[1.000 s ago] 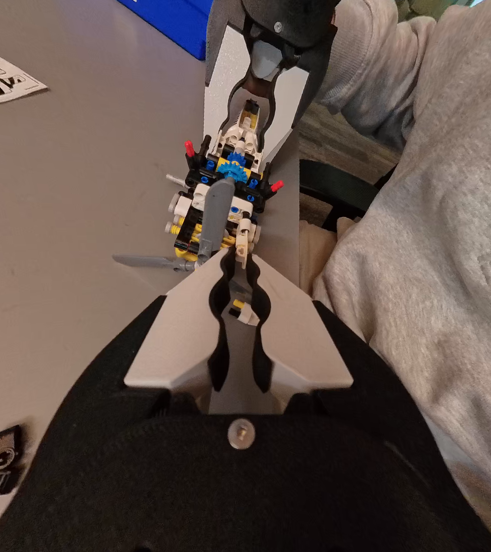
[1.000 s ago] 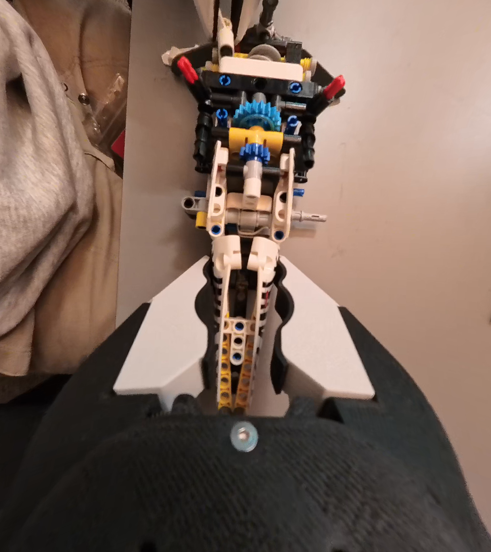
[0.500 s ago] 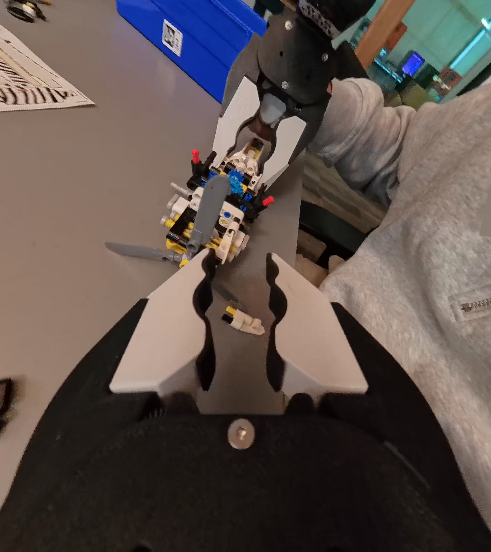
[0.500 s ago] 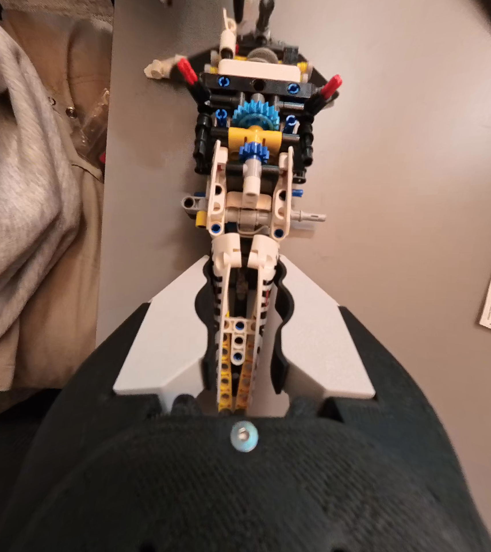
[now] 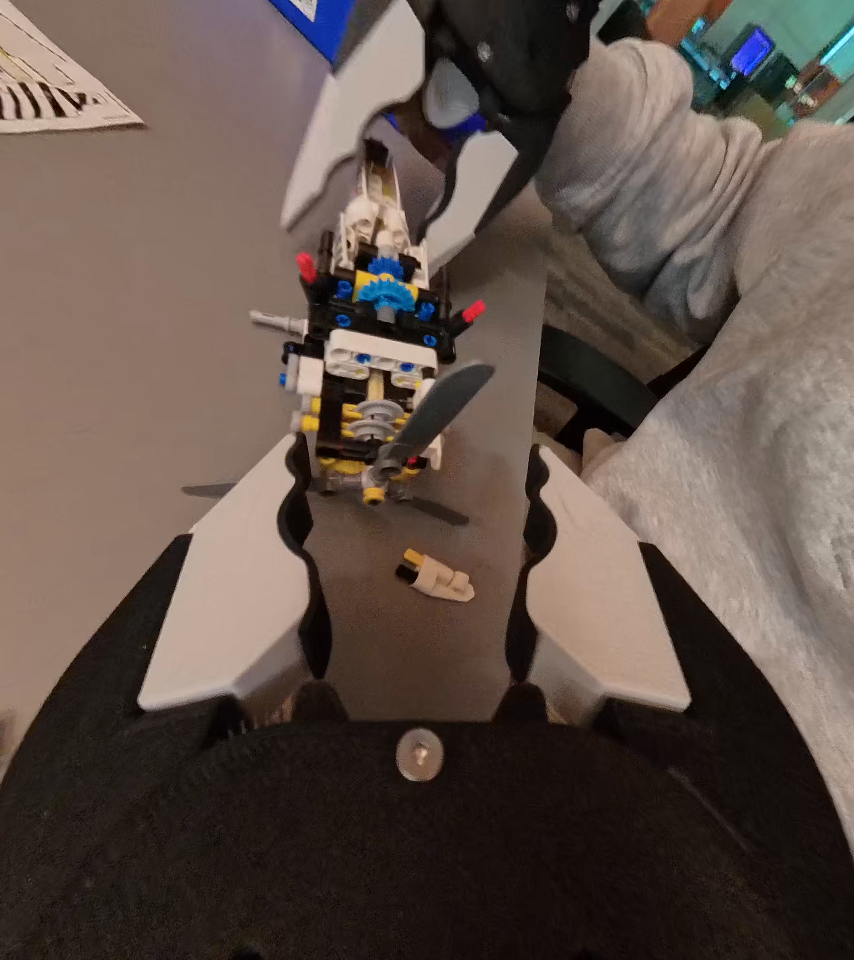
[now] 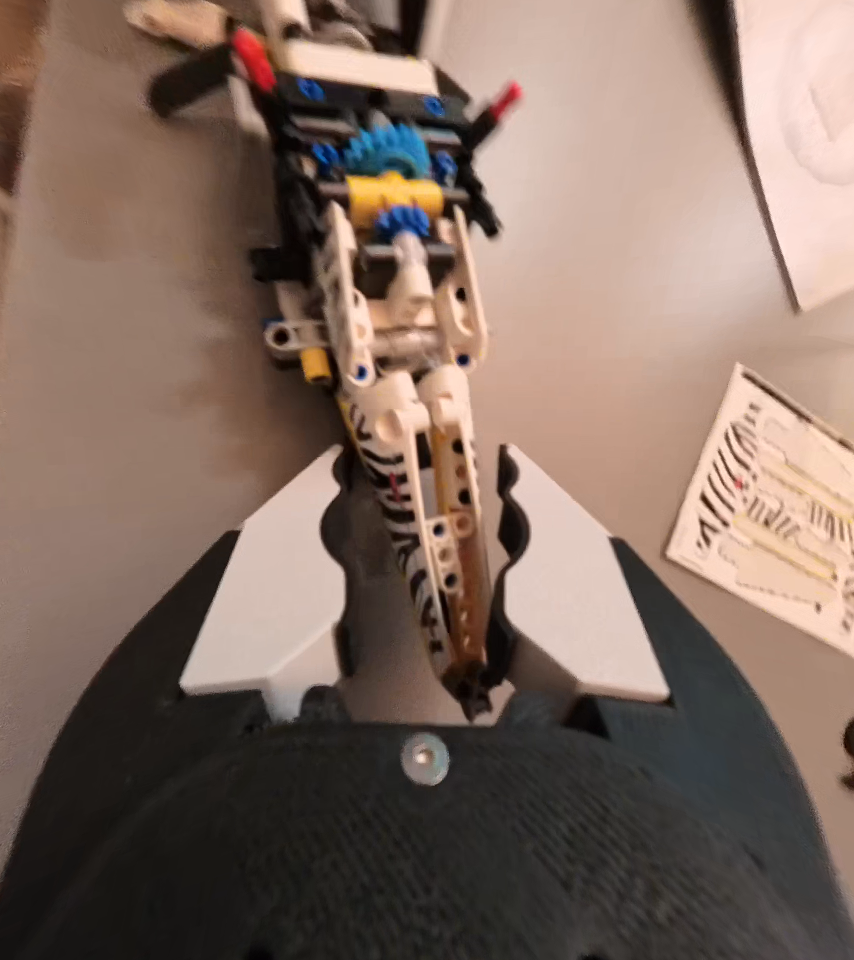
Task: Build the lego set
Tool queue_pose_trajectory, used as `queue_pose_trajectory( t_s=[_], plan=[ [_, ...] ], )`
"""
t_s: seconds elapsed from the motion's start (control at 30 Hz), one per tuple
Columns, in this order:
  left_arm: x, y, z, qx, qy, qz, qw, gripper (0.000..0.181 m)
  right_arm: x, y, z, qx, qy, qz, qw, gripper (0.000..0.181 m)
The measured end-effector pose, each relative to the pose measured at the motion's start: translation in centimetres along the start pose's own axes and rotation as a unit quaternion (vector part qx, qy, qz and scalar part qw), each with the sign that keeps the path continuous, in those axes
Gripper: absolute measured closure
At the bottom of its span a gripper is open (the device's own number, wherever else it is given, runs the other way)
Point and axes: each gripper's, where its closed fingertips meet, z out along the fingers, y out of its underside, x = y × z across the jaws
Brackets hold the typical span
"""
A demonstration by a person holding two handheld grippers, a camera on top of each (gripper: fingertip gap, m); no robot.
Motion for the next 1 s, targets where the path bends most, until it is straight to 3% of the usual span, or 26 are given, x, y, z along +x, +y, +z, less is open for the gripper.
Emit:
queue_pose_trajectory(
  t_s=[0.13, 0.23, 0.3, 0.4, 0.43, 0.47, 0.57, 0.63, 0.77, 1.0],
  plan=[
    [0.8, 0.4, 0.9, -0.013, 0.004, 0.002, 1.0, 0.101, 1.0, 2.1, -1.0, 0.007, 0.042, 0.086, 0.995, 0.105],
    [1.3, 0.5, 1.4, -0.014, -0.001, -0.001, 1.0, 0.103, 1.3, 3.3, -3.3, 0.05, 0.118, 0.162, 0.978, 0.092],
    [1.2, 0.6, 1.7, -0.013, -0.024, 0.0, 1.0, 0.105, 1.6, 3.1, -5.6, 0.097, 0.199, 0.228, 0.948, 0.084],
    [0.5, 0.5, 2.1, 0.0, -0.09, -0.011, 0.996, 0.119, 1.2, 1.7, -9.6, 0.179, 0.37, 0.291, 0.864, 0.074],
    [0.6, 0.5, 2.4, 0.012, -0.106, -0.019, 0.994, 0.118, 0.0, 0.4, -9.9, 0.217, 0.397, 0.29, 0.843, 0.086],
    [1.0, 0.5, 2.9, 0.023, -0.111, -0.027, 0.993, 0.118, -1.6, -1.3, -9.5, 0.249, 0.4, 0.29, 0.833, 0.085],
    [3.4, 0.6, 4.3, 0.057, -0.065, -0.053, 0.995, 0.115, -5.7, -4.9, -6.7, 0.244, 0.385, 0.269, 0.849, 0.089],
    [4.5, 0.4, 4.8, 0.076, -0.035, -0.071, 0.994, 0.111, -6.9, -5.1, -5.3, 0.215, 0.388, 0.274, 0.853, 0.098],
    [5.5, 0.6, 5.0, 0.055, -0.023, -0.052, 0.997, 0.102, -8.0, -5.4, -4.3, 0.247, 0.341, 0.323, 0.848, 0.113],
    [5.2, -0.5, 3.4, 0.066, -0.034, -0.006, 0.997, 0.1, -8.0, -5.9, -3.5, 0.28, 0.268, 0.355, 0.851, 0.117]
  ],
)
